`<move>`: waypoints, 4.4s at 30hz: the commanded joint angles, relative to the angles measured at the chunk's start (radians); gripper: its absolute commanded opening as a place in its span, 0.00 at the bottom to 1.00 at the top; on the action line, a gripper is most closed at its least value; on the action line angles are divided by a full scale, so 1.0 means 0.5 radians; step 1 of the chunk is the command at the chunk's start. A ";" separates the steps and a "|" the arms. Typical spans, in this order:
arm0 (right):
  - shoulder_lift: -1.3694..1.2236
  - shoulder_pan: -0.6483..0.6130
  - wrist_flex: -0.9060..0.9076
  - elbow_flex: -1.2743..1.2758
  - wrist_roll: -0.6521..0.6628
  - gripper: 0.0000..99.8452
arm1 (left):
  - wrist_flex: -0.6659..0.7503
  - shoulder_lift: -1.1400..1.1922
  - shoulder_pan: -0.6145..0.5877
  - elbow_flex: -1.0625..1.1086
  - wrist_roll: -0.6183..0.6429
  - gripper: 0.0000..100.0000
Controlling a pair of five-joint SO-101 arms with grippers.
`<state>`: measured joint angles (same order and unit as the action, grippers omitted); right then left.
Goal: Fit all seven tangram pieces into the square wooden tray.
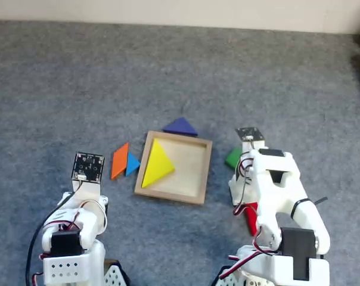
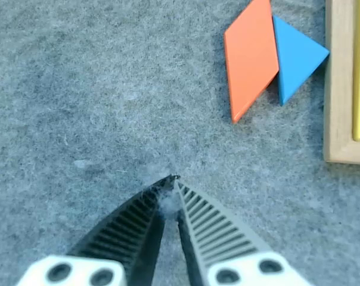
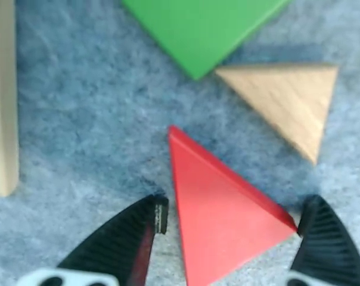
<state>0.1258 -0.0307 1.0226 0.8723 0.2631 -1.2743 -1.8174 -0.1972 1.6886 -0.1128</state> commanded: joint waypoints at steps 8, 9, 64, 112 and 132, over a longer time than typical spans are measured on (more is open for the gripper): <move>-0.035 0.026 -0.014 -0.020 -0.034 0.23 | -0.006 -0.002 -0.002 0.014 -0.006 0.01; -0.035 0.026 -0.014 -0.020 -0.034 0.23 | -0.006 -0.002 -0.002 0.014 -0.006 0.01; 0.514 -0.081 0.078 0.311 -0.144 0.25 | -0.006 -0.002 -0.002 0.014 -0.006 0.01; 0.517 -0.072 0.462 -0.127 -0.273 0.30 | -0.006 -0.002 -0.002 0.014 -0.006 0.01; 0.511 -0.084 0.091 0.324 -0.273 0.33 | -0.006 -0.002 -0.002 0.014 -0.006 0.01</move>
<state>0.3590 -0.0629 1.0871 1.0334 0.1389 -1.2743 -1.8174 -0.1972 1.6886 -0.1128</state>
